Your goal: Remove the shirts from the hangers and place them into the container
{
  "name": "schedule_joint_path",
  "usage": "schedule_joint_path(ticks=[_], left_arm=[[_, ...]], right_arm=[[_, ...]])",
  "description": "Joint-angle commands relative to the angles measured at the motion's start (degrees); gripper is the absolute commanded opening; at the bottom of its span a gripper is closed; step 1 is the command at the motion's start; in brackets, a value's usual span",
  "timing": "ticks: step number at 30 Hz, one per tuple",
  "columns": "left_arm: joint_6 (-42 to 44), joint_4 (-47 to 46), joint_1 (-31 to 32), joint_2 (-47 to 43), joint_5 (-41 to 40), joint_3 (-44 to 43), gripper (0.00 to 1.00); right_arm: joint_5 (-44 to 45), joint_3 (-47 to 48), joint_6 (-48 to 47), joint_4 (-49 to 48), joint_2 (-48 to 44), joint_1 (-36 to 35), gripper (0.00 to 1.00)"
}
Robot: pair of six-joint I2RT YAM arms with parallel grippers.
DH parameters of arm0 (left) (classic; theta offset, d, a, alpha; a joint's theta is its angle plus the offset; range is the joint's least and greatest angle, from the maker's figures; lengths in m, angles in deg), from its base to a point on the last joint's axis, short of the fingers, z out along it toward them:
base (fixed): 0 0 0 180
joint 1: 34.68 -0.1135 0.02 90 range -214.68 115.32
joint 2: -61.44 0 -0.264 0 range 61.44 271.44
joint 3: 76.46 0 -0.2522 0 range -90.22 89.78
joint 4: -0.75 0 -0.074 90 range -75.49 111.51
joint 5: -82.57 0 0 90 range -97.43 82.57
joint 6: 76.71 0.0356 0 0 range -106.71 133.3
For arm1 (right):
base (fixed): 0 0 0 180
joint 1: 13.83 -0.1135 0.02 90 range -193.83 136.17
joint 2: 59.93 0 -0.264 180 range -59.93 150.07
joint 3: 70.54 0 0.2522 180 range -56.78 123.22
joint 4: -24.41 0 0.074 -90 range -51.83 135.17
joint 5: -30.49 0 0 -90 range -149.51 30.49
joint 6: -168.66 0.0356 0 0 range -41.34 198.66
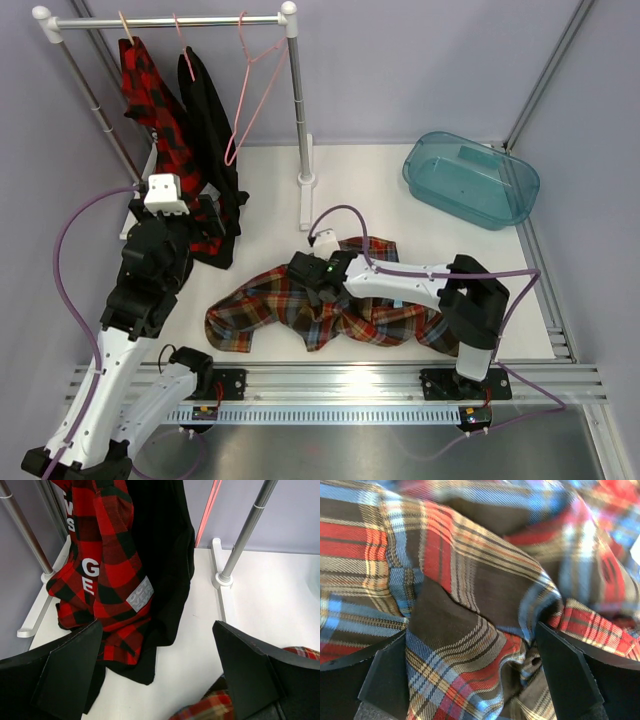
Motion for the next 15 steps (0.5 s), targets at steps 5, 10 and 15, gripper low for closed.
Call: schedule_joint_path(ticks=[5, 10, 15], left_arm=[[0.53, -4.07, -0.53, 0.26, 0.81, 0.50, 0.99], [0.62, -4.08, -0.53, 0.26, 0.63, 0.76, 0.99], [0.71, -4.08, -0.61, 0.26, 0.55, 0.85, 0.99]], right_arm=[[2.18, -11.37, 11.69, 3.87, -7.89, 4.41, 1.00], [-9.25, -19.28, 8.00, -7.90, -10.09, 11.00, 0.97], [-17.08, -22.27, 4.48, -12.75, -8.60, 15.93, 0.70]])
